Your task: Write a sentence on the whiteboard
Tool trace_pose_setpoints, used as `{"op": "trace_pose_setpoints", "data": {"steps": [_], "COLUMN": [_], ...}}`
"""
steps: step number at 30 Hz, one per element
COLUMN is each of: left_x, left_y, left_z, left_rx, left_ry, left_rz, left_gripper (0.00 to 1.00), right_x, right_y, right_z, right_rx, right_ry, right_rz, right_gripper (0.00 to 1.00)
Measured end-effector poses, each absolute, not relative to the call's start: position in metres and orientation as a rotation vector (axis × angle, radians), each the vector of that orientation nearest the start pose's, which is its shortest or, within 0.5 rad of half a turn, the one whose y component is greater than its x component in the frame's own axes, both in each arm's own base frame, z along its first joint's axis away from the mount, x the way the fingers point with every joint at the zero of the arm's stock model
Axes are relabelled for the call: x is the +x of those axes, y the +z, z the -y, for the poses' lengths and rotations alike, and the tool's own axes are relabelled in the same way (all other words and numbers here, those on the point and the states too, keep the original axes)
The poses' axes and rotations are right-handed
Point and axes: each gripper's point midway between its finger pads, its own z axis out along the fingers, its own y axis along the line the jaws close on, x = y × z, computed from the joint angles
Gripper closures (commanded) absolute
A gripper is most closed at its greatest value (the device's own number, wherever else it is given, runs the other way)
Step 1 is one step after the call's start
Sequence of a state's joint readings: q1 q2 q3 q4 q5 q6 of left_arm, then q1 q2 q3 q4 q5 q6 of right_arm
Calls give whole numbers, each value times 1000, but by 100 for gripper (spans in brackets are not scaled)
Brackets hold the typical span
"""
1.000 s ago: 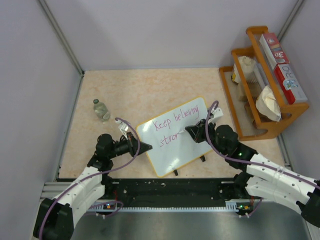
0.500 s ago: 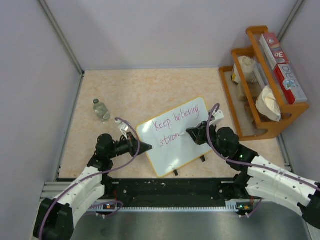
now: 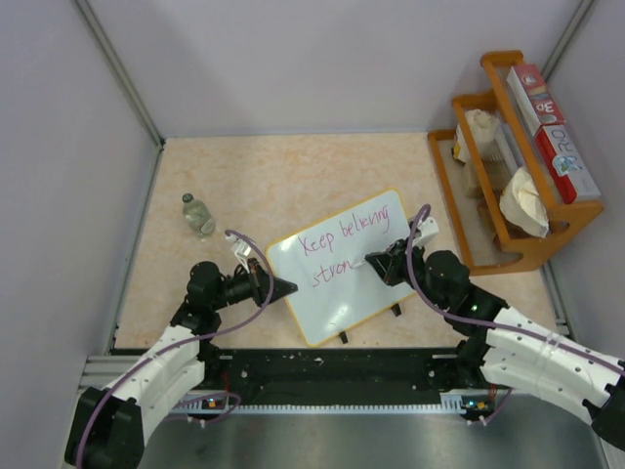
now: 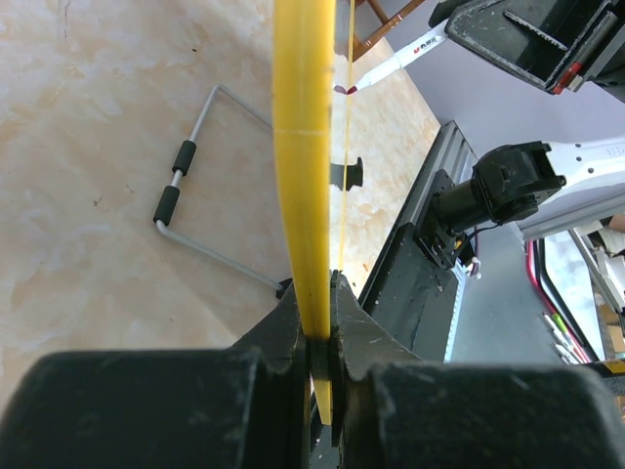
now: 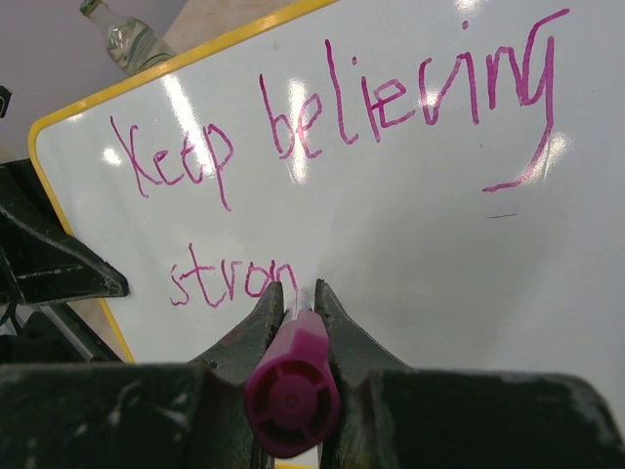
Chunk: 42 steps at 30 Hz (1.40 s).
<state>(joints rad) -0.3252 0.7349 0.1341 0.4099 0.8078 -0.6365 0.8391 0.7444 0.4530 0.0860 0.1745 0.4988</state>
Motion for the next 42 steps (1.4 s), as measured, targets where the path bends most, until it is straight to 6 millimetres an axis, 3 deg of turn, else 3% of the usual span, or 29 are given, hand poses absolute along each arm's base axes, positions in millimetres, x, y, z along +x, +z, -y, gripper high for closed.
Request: {"op": "trace_pose_setpoints", "data": {"steps": [13, 25, 42], "left_x": [170, 170, 170], "left_y": [136, 136, 136], "left_z": [209, 209, 209], "left_rx": [358, 359, 358], "left_ry": [-1378, -1378, -1378], "left_rz": [-1884, -1883, -1884], "left_gripper": [100, 100, 100], "right_x": [220, 235, 235], "right_y": [216, 214, 212], "right_z": [-223, -222, -223], "right_rx": [-165, -169, -177], "right_ry": [802, 720, 720], "right_rz": [-1792, -1802, -1809], "right_gripper": [100, 100, 100]}}
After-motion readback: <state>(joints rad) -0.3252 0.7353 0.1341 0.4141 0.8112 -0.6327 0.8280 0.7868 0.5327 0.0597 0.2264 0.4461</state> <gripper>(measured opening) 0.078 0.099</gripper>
